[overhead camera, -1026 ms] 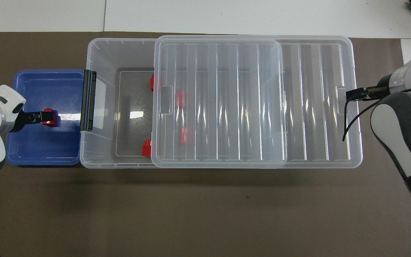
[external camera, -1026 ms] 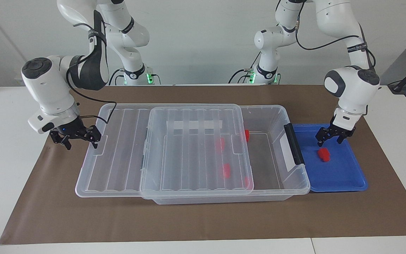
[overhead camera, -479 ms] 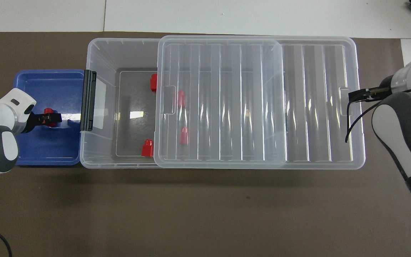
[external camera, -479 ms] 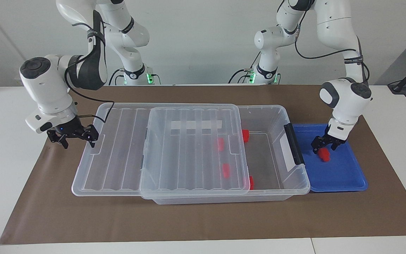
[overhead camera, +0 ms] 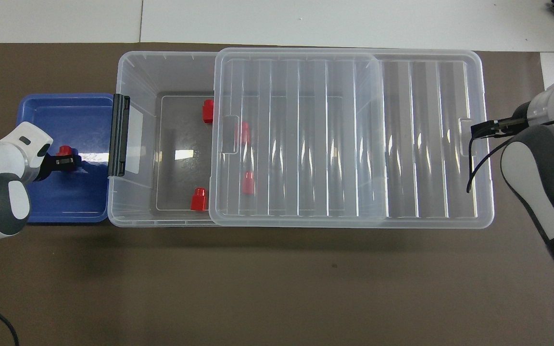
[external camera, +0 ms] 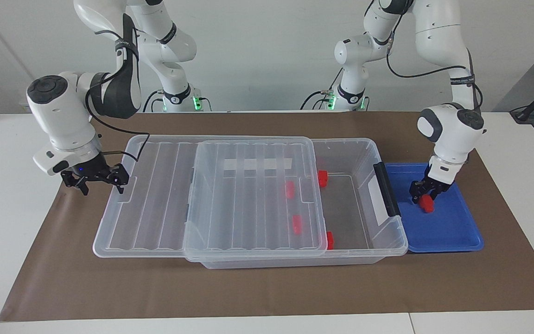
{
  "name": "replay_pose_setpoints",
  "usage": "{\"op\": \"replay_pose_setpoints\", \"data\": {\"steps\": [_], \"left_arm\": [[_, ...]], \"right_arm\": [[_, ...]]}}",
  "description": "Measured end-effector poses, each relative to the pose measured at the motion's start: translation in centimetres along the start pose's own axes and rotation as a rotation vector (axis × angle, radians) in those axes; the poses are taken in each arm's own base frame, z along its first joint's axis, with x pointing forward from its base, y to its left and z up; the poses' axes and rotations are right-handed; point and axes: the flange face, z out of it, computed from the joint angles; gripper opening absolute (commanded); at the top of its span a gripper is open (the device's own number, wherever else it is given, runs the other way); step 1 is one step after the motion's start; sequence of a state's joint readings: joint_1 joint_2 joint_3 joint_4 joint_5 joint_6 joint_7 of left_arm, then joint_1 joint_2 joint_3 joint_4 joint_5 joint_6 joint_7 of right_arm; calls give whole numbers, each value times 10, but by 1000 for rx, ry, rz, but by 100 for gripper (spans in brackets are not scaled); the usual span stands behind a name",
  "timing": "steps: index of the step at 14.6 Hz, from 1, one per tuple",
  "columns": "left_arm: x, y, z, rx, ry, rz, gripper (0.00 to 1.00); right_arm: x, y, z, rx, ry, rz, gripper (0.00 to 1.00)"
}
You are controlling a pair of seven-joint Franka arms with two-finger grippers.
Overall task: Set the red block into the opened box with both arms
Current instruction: 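Lift the red block with the left gripper while the right gripper withdraws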
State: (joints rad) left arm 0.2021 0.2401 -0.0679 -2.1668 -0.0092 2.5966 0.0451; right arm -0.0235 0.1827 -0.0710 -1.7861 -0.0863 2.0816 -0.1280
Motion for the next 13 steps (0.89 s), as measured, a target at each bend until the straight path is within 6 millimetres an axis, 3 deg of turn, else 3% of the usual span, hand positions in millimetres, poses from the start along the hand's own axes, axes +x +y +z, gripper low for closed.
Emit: {"op": "replay_pose_setpoints", "data": {"steps": [3, 5, 7, 10, 13], "left_arm": [[2, -1, -3, 1, -4, -2, 0], [13, -1, -16, -2, -48, -1, 0], [34, 0, -50, -6, -107, 2, 0], [56, 10, -121, -8, -171, -10, 0], [64, 52, -183, 0, -214, -78, 0]], "right_arm": [[0, 1, -1, -11, -2, -6, 100], [-1, 1, -1, -21, -7, -12, 100], [-1, 1, -1, -22, -11, -13, 100], [0, 1, -4, -23, -7, -13, 100], [2, -1, -29, -22, 15, -16, 100]]}}
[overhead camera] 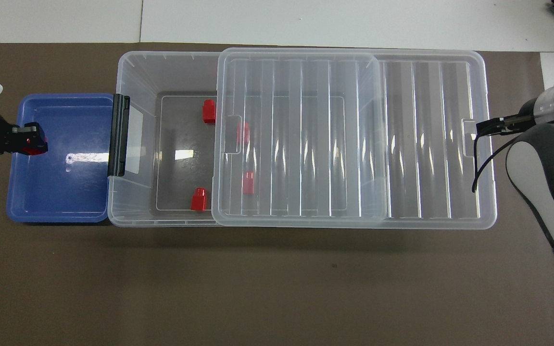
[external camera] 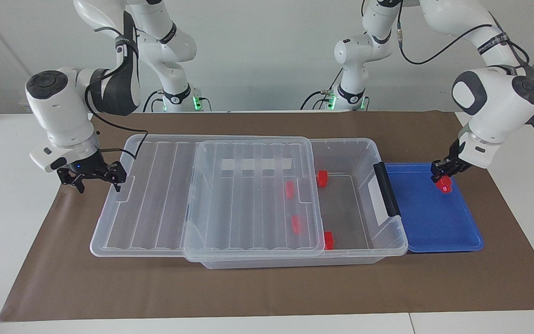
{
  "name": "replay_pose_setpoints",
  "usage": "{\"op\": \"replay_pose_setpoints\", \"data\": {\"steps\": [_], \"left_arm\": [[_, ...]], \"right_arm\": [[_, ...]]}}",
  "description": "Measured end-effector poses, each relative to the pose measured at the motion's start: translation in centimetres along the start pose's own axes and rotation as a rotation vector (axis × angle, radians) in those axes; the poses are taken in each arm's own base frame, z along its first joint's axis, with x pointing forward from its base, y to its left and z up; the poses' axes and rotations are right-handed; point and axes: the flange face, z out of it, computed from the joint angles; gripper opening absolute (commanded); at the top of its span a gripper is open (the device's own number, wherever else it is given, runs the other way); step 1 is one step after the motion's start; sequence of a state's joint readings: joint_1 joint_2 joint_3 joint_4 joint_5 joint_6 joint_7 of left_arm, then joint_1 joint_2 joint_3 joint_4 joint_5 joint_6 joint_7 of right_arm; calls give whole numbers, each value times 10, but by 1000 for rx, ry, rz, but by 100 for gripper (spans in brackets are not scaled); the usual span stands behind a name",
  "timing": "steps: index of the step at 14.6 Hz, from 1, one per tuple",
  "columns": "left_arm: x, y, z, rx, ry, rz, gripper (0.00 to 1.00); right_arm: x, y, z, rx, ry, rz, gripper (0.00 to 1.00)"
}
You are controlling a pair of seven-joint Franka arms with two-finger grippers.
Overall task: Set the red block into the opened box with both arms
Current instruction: 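Lift the red block with the left gripper while the right gripper withdraws, then carry the red block into the open box with the left gripper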
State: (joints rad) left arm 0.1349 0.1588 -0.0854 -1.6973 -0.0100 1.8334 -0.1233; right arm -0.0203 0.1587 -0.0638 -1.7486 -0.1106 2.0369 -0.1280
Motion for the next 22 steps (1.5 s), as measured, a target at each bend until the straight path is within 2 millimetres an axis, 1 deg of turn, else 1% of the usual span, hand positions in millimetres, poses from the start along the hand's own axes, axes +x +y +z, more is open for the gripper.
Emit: {"op": "replay_pose_setpoints", "data": {"steps": [2, 4, 5, 8, 10, 11, 13, 16, 18, 20, 22], "left_arm": [[-10, 45, -31, 2, -15, -63, 0], [-20, 89, -47, -4, -12, -129, 0], [-25, 106, -50, -13, -10, -168, 0], [-33, 142, -55, -41, 18, -253, 0], [-36, 160, -52, -63, 49, -255, 0], [-36, 166, -48, -71, 62, -251, 0], [-40, 179, -32, -83, 82, -231, 0], [-55, 206, 1, -86, 92, -190, 0], [-67, 221, 25, -63, 93, -150, 0], [-75, 224, 46, -34, 95, -124, 0], [-77, 222, 59, -18, 107, -112, 0]], "right_arm": [[-2, -1, -27, 24, 16, 18, 100], [-8, -1, -54, 45, 23, 58, 100], [-13, 0, -69, 49, 17, 78, 100], [-35, 4, -110, 56, -18, 139, 100], [-51, 6, -127, 60, -60, 184, 100], [-56, 7, -130, 61, -82, 201, 100], [-60, 9, -130, 63, -104, 209, 100], [-61, 6, -128, 66, -110, 206, 100], [-60, 3, -128, 67, -110, 200, 100], [-60, 2, -128, 68, -110, 198, 100], [-59, -3, -129, 69, -109, 190, 100]]}}
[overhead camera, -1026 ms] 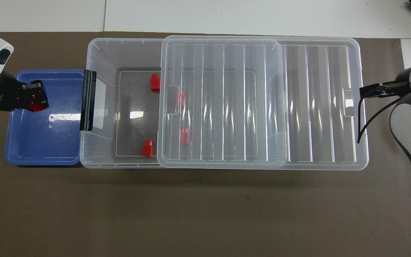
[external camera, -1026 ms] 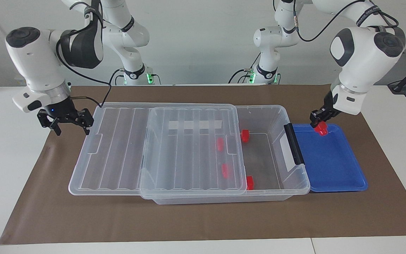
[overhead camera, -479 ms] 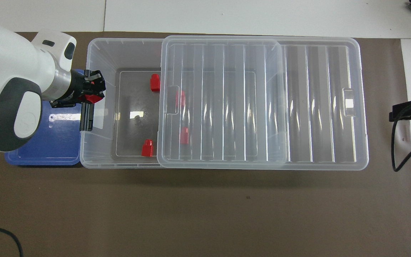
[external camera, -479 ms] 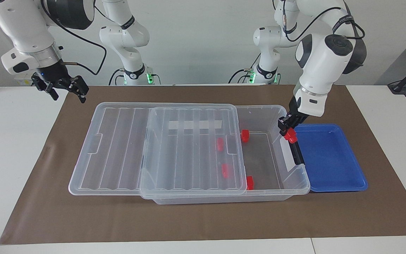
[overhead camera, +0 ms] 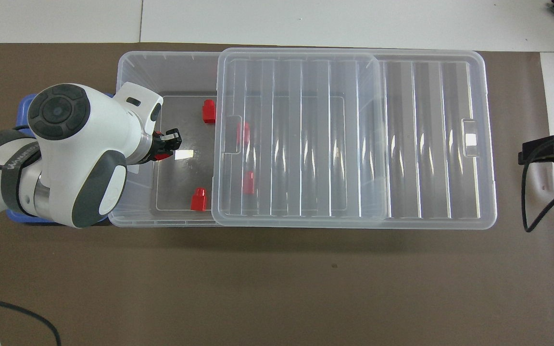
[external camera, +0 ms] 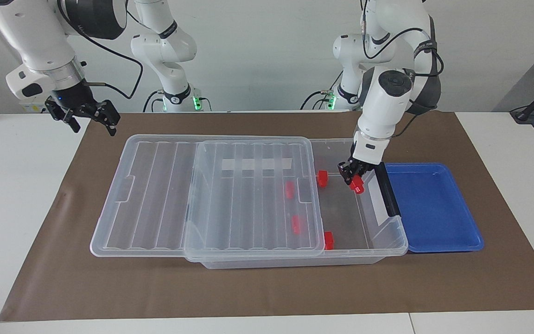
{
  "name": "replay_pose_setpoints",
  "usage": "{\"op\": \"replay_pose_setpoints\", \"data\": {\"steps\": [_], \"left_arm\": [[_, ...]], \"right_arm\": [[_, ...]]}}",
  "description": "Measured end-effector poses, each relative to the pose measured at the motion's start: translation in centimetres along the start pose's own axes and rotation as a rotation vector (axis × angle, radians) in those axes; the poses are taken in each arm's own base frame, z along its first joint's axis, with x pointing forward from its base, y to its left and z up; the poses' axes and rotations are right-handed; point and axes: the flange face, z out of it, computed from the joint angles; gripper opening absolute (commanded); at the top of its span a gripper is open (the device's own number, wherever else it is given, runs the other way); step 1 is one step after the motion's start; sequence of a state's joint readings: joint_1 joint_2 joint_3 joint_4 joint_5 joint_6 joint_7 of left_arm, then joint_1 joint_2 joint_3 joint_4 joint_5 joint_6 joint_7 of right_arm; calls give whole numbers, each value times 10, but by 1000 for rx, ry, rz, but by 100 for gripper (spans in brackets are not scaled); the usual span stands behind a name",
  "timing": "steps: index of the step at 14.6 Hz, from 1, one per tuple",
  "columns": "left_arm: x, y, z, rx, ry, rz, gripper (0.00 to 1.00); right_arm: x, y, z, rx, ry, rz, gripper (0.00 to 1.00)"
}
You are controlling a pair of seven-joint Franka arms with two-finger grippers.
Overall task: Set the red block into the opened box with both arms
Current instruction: 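Carry the red block into the open box with the left gripper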
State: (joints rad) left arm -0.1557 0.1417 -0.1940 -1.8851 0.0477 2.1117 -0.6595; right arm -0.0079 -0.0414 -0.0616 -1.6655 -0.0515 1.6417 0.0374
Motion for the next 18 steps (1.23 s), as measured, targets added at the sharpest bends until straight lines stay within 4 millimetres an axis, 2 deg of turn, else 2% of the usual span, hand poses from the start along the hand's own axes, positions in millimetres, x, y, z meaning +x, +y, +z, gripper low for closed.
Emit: {"op": "replay_pose_setpoints", "data": {"steps": [4, 11, 15, 17, 18], "left_arm": [[-9, 3, 26, 17, 30, 45, 0], [-19, 19, 107, 45, 21, 128, 0], [-17, 22, 133, 26, 25, 133, 0], [-16, 23, 133, 21, 31, 134, 0], [-16, 23, 133, 21, 32, 134, 40]], "right_arm": [[0, -6, 0, 1, 0, -11, 100], [-1, -3, 1, 1, -7, -6, 100], [-1, -3, 1, 1, -10, -6, 100], [-1, -3, 1, 1, -10, -6, 100], [-1, -3, 1, 1, -10, -6, 100]]}}
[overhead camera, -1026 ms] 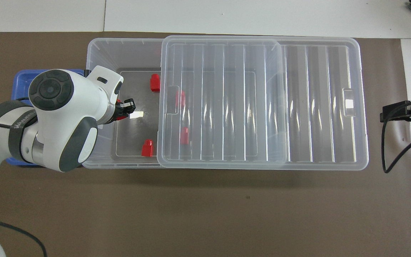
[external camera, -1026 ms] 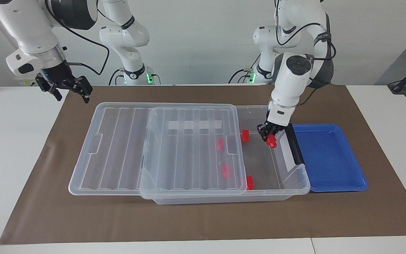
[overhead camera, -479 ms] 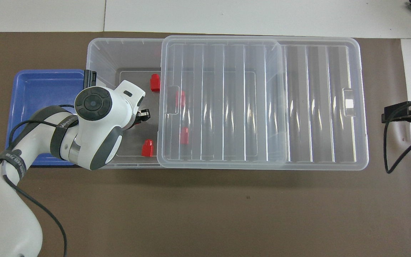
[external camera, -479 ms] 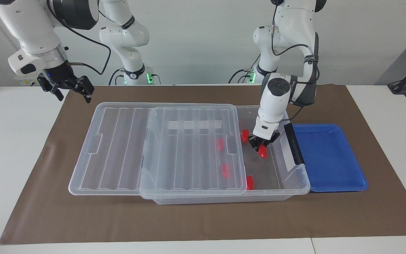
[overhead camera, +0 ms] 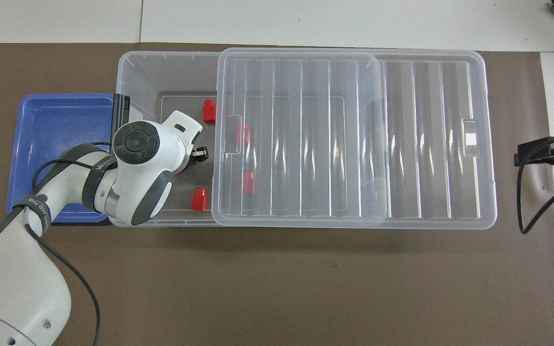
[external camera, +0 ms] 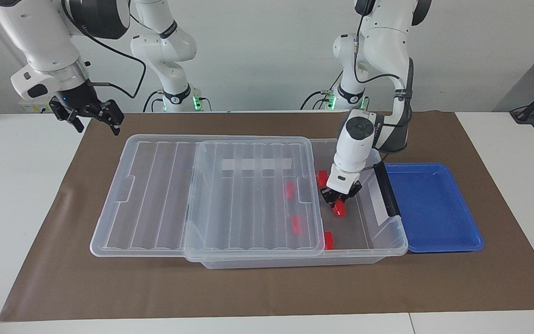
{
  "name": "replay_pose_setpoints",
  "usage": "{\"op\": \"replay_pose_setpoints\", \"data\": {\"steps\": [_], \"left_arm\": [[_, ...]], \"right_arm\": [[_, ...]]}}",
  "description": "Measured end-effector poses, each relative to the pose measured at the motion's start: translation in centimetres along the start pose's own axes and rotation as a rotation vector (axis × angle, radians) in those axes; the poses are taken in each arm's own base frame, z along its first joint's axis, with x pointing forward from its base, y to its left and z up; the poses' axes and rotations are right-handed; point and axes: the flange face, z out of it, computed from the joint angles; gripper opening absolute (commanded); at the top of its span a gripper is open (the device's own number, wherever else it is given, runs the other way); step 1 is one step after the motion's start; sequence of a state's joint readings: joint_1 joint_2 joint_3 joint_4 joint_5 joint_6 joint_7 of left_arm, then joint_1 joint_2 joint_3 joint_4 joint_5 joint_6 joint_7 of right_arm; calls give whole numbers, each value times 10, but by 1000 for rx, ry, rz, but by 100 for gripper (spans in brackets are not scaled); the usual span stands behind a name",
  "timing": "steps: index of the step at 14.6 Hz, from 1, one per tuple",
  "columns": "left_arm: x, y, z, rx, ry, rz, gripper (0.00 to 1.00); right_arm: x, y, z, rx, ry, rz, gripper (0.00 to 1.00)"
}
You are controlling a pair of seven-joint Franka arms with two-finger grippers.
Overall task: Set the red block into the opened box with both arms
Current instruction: 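Carry the red block into the open box with the left gripper, then open the left gripper to release the red block inside the box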
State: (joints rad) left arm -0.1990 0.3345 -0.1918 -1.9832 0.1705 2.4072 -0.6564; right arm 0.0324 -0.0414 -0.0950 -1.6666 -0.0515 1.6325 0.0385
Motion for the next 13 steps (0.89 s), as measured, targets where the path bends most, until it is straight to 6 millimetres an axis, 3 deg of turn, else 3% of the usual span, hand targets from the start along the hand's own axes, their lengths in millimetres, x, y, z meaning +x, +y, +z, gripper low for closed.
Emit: {"op": "replay_pose_setpoints", "data": {"steps": [1, 2, 6, 9, 11, 13], "left_arm": [[0, 0, 0, 0, 0, 0, 90], [0, -1, 1, 1, -1, -2, 100], [3, -6, 5, 7, -5, -23, 100], [6, -6, -4, 14, -6, -77, 100], [10, -7, -27, 34, -11, -93, 100], [12, -11, -63, 61, -16, -106, 100]], "right_arm": [[0, 0, 0, 0, 0, 0, 100], [0, 0, 0, 0, 0, 0, 100], [0, -3, 0, 29, -2, 1, 100], [0, -6, 0, 56, -3, 3, 100], [0, -7, 0, 60, -4, 19, 100], [0, -7, 2, 61, -8, 54, 100]]}}
